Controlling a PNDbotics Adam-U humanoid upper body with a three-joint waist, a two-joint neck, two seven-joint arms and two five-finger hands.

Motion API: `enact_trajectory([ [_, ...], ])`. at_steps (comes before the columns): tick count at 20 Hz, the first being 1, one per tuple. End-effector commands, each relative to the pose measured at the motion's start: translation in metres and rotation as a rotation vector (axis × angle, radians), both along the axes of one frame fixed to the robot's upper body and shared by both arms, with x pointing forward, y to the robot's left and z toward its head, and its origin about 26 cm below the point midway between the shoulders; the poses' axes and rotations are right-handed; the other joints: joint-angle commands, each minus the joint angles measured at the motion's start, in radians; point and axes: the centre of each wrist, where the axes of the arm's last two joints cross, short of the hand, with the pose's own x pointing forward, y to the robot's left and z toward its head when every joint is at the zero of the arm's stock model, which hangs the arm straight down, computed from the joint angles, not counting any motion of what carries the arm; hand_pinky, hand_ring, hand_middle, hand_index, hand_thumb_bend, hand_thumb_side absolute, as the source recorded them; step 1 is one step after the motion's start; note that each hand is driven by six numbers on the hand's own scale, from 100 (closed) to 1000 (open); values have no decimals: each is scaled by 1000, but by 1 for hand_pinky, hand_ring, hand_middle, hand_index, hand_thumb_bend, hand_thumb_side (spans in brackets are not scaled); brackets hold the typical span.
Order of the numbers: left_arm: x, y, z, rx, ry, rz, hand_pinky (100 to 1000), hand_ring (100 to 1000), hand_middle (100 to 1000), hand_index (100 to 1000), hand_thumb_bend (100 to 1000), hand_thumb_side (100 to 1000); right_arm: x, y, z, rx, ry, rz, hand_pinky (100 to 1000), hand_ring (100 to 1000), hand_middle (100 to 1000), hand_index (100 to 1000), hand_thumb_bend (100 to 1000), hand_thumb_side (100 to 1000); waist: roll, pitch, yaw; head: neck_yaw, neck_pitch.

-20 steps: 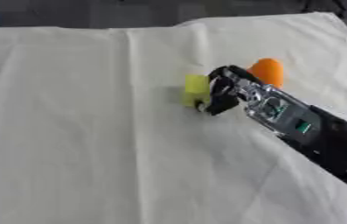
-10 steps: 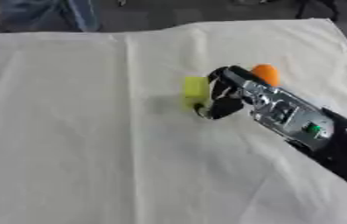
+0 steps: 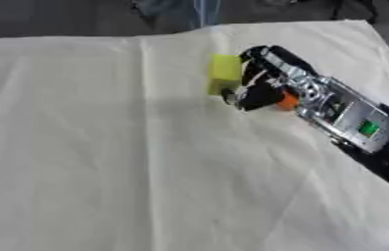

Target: Pick up the objects with one hand, pass them to the other hand, and then place them into the box on the other side of the table.

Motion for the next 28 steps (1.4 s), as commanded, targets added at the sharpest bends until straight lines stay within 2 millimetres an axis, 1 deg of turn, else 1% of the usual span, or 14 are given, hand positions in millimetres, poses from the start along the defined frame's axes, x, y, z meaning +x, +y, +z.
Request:
enact_trajectory([
  [1, -10, -14, 19, 45, -29, -103, 823, 752, 694, 792, 407, 475, -3, 3, 12, 8, -47, 27, 717, 710, 433, 559, 262, 100, 19, -43, 2, 2, 11],
  [4, -17, -39, 25, 119, -10, -257, 823, 753, 708, 814, 463, 459, -1, 11, 11, 54, -49, 43, 711, 710, 433, 560, 249, 100, 24, -50, 7, 1, 13],
  [9, -28, -87, 28, 266, 67, -459, 828, 763, 751, 854, 503, 489, -1, 22, 9, 115, -63, 72, 700, 710, 432, 561, 231, 100, 29, -57, 15, 2, 8],
  [13, -37, -126, 24, 343, 125, -535, 831, 773, 764, 856, 538, 511, -1, 31, 6, 149, -66, 100, 693, 708, 430, 560, 217, 100, 31, -55, 18, 6, 2],
  [15, -45, -144, 23, 366, 124, -562, 832, 775, 767, 853, 556, 501, 0, 36, 5, 171, -67, 120, 690, 707, 430, 559, 205, 100, 33, -52, 20, 11, -2],
  [16, -47, -150, 22, 372, 121, -565, 832, 775, 767, 853, 556, 501, 0, 37, 5, 178, -67, 126, 690, 707, 430, 559, 205, 100, 33, -51, 21, 13, -3],
  [20, -54, -177, 14, 384, 116, -559, 837, 786, 781, 864, 615, 499, 0, 41, 4, 190, -75, 142, 693, 708, 431, 561, 191, 100, 37, -48, 23, 31, -10],
  [21, -54, -182, 12, 385, 119, -560, 839, 789, 783, 870, 646, 499, 0, 42, 4, 185, -80, 145, 695, 709, 431, 561, 192, 100, 38, -48, 24, 34, -11],
  [22, -56, -187, 10, 387, 122, -569, 840, 790, 782, 870, 658, 500, -1, 44, 4, 179, -86, 152, 696, 709, 431, 561, 194, 100, 39, -47, 25, 36, -11],
  [25, -60, -200, 5, 405, 146, -612, 848, 802, 786, 867, 737, 529, -1, 48, 3, 153, -102, 179, 701, 711, 433, 563, 185, 100, 39, -44, 27, 36, -7],
  [28, -61, -208, 1, 438, 172, -646, 850, 807, 785, 868, 763, 545, -1, 51, 3, 128, -122, 206, 706, 713, 434, 563, 181, 100, 39, -42, 26, 36, -4],
])
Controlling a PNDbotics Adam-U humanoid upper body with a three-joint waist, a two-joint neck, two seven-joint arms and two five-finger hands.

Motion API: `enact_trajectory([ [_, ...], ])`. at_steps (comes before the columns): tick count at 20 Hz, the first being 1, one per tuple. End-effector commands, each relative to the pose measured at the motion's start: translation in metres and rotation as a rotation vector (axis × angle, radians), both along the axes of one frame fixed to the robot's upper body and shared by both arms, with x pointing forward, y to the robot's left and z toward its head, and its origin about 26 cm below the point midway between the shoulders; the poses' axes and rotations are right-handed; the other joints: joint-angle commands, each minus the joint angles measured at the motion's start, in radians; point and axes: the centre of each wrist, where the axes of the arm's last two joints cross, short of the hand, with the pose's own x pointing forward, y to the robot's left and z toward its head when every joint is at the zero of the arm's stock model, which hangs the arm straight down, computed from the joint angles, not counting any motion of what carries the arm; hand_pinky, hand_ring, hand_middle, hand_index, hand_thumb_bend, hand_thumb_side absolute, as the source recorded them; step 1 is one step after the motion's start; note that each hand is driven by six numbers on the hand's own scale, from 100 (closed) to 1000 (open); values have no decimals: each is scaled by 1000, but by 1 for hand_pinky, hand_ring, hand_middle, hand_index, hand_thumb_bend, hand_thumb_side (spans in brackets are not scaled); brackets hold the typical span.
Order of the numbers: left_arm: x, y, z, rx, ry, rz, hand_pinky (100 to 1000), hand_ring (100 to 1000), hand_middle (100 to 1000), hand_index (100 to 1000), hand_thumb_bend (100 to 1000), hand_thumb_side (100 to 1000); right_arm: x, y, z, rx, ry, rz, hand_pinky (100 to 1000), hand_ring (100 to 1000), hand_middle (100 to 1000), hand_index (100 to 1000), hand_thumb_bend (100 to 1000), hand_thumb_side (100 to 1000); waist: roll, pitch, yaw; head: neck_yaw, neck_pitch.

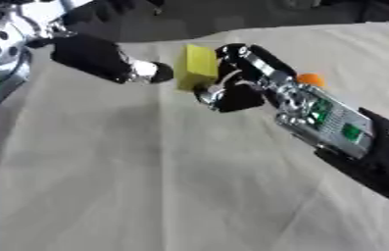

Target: Pick up the objects with one hand, pass them to the other hand, and then place them into the box on the other side of the table.

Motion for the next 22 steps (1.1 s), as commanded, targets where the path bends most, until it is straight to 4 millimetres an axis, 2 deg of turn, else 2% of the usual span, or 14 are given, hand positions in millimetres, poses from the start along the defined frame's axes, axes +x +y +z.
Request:
enact_trajectory([
  [1, -3, -8, 5, 28, -9, -26, 849, 806, 784, 867, 760, 546, -2, 3, 9, -30, -63, 33, 707, 713, 434, 563, 183, 100, 11, -23, -1, 2, -4],
  [14, 15, -30, -21, 70, -39, -24, 848, 809, 787, 863, 755, 473, -2, 11, 9, -89, -113, 146, 712, 711, 432, 561, 197, 100, 7, -17, -12, 5, -4],
  [16, 20, -31, -25, 72, -39, -13, 841, 803, 774, 846, 665, 404, -2, 11, 8, -94, -112, 155, 712, 710, 432, 560, 200, 100, 7, -15, -13, 6, -5],
  [18, 23, -31, -28, 68, -29, -9, 827, 783, 729, 799, 497, 304, -3, 11, 7, -98, -112, 161, 712, 710, 431, 560, 201, 100, 7, -14, -15, 7, -5],
  [19, 24, -31, -29, 61, -23, -8, 822, 775, 716, 782, 446, 267, -3, 10, 7, -99, -113, 163, 712, 709, 431, 560, 203, 100, 7, -14, -15, 7, -5],
  [20, 25, -31, -30, 55, -17, -6, 807, 752, 685, 743, 382, 191, -3, 10, 7, -100, -113, 164, 712, 709, 431, 559, 204, 100, 7, -14, -15, 7, -5],
  [22, 27, -32, -32, 49, -1, -3, 791, 719, 643, 709, 327, 100, -3, 10, 7, -100, -113, 167, 712, 709, 430, 559, 206, 100, 7, -13, -16, 7, -5],
])
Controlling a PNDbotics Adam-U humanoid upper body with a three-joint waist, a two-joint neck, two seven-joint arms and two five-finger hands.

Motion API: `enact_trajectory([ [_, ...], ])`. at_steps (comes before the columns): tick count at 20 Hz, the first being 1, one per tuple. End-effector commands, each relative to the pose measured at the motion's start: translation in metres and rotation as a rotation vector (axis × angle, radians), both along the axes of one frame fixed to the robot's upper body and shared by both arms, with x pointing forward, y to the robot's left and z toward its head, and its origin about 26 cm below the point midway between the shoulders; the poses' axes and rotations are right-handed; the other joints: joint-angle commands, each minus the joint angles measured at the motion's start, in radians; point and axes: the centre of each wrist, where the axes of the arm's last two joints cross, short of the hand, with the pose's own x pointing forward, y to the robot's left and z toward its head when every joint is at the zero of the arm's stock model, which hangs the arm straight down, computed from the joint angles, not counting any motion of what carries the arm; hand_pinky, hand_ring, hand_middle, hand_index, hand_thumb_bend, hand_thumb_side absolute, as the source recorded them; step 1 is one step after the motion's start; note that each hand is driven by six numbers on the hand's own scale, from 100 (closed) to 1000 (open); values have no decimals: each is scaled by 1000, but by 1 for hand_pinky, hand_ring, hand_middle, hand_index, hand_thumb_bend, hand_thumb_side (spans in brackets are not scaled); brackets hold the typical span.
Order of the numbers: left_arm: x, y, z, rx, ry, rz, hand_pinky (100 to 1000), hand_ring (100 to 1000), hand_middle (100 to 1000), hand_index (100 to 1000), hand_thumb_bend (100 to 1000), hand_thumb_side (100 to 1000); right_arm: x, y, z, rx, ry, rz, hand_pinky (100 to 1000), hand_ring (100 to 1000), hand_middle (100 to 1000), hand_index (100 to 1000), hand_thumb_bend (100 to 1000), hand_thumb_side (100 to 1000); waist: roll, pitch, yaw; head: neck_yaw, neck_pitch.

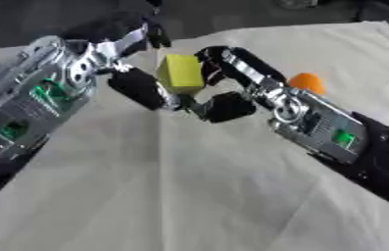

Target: Pick up the objects with one hand, pass them to the other hand, and then place them into the box on the other side of the table.

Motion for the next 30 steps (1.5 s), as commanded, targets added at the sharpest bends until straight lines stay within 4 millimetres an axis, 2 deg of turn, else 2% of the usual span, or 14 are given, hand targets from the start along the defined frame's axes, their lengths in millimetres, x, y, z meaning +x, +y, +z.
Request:
enact_trajectory([
  [1, 4, 2, 4, -14, -2, 11, 789, 714, 636, 701, 319, 100, -2, 0, 7, -7, -31, 17, 712, 709, 430, 559, 205, 100, 7, -14, -2, 4, -6],
  [6, 8, 1, -2, -5, 6, 8, 751, 629, 547, 607, 184, 100, -3, 1, 5, -2, -24, 33, 711, 707, 429, 558, 206, 100, 5, -14, -3, 4, -12],
  [7, 9, 1, -3, -11, 3, 10, 745, 611, 506, 557, 133, 100, -3, 1, 5, -2, -22, 35, 711, 706, 429, 558, 208, 100, 5, -14, -3, 4, -12],
  [10, 10, 1, -4, -44, -1, 16, 736, 573, 450, 494, 100, 100, -3, 1, 4, -3, -20, 41, 713, 710, 437, 569, 224, 100, 5, -13, -3, 1, -11],
  [13, 11, 1, -4, -82, 0, 26, 726, 540, 401, 449, 104, 100, -3, 0, 3, -8, -21, 46, 717, 716, 445, 578, 243, 100, 5, -13, -3, 0, -8],
  [15, 11, 1, -4, -104, -2, 33, 719, 520, 368, 427, 115, 100, -3, 0, 3, -13, -25, 52, 730, 738, 476, 614, 355, 100, 5, -12, -3, 0, -7],
  [16, 11, 2, -4, -111, -4, 36, 716, 510, 347, 419, 132, 100, -3, 0, 3, -19, -28, 59, 746, 785, 565, 697, 557, 135, 5, -13, -3, 0, -7],
  [17, 10, 2, -4, -115, -8, 40, 714, 502, 330, 413, 148, 100, -3, 0, 3, -34, -34, 72, 765, 843, 683, 802, 615, 231, 5, -13, -3, 0, -6],
  [18, 10, 3, -3, -118, -15, 45, 713, 500, 326, 412, 152, 100, -3, 0, 2, -59, -42, 91, 772, 860, 710, 828, 608, 257, 6, -13, -4, 0, -4],
  [19, 11, 4, -3, -118, -21, 51, 712, 496, 319, 409, 163, 102, -3, -1, 2, -88, -51, 106, 790, 897, 757, 877, 579, 338, 6, -13, -4, 0, -4],
  [20, 12, 6, -4, -117, -25, 60, 712, 492, 310, 404, 174, 104, -3, -2, 3, -115, -63, 113, 803, 921, 786, 905, 570, 383, 6, -13, -4, -1, -4],
  [23, 14, 9, -5, -110, -26, 77, 711, 490, 302, 398, 197, 105, -3, -4, 4, -174, -90, 112, 817, 943, 815, 936, 560, 449, 7, -14, -3, -5, -4],
  [30, 18, 31, 3, -97, -49, 118, 716, 492, 294, 393, 244, 104, -3, -10, 1, -233, -94, 61, 825, 957, 836, 954, 562, 485, 11, -20, 0, -1, -2],
])
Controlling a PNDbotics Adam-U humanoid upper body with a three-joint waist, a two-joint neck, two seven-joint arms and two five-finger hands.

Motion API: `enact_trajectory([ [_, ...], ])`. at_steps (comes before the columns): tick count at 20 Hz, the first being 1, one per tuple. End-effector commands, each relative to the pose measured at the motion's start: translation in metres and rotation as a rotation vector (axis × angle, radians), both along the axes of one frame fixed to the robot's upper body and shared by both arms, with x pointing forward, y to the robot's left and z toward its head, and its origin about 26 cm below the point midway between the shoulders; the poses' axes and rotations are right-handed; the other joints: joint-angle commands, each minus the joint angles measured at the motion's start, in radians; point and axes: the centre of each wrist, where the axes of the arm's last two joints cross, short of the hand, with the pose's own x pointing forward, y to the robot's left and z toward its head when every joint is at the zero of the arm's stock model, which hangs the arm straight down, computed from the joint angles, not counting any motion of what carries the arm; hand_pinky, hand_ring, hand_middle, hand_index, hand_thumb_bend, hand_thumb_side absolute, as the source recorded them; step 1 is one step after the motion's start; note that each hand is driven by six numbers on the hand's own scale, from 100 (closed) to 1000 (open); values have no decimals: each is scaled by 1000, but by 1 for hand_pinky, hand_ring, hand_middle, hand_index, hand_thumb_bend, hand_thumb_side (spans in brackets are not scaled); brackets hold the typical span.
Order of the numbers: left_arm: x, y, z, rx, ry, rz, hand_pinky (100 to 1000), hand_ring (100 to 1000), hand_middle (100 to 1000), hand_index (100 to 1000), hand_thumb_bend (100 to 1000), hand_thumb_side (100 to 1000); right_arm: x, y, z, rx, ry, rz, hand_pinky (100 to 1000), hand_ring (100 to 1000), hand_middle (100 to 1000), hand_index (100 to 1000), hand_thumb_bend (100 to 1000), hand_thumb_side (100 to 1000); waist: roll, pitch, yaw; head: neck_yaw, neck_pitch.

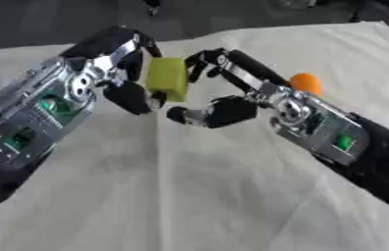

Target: Pick up the objects with one hand, pass them to the other hand, and then place them into the box on the other side of the table.

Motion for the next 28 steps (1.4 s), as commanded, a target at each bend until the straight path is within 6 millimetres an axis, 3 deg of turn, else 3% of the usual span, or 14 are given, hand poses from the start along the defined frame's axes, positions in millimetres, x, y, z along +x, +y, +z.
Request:
enact_trajectory([
  [1, 7, 24, 20, -3, -57, 58, 717, 493, 294, 392, 250, 103, -4, -3, 4, -33, -20, -15, 826, 959, 840, 956, 560, 485, 12, -21, 3, 5, 0],
  [4, 9, 40, 26, 1, -61, 86, 719, 494, 293, 391, 253, 103, -4, -6, 3, -33, -20, -57, 816, 952, 834, 951, 606, 465, 13, -24, 6, 9, -2],
  [11, 11, 68, 28, 18, -40, 132, 722, 499, 293, 391, 273, 107, -5, -9, -1, -33, -15, -94, 812, 948, 832, 948, 618, 460, 13, -26, 11, 21, -9],
  [14, 15, 88, 28, 22, -44, 181, 724, 508, 298, 394, 291, 102, -5, -11, -2, -36, -16, -101, 812, 947, 832, 947, 617, 456, 14, -25, 13, 43, -13],
  [16, 19, 108, 30, 17, -55, 232, 727, 515, 301, 397, 301, 100, -5, -10, -1, -38, -17, -104, 812, 945, 832, 946, 615, 448, 15, -25, 15, 59, -14],
  [21, 30, 180, 33, -23, -97, 450, 732, 514, 303, 401, 300, 100, -5, -10, 2, -36, -24, -112, 809, 937, 826, 940, 603, 426, 14, -22, 19, 107, -21],
  [28, 35, 264, 25, -82, -109, 714, 739, 518, 306, 405, 292, 100, -5, -18, 1, -41, -45, -127, 812, 931, 823, 936, 616, 390, 0, -18, 15, 207, -33],
])
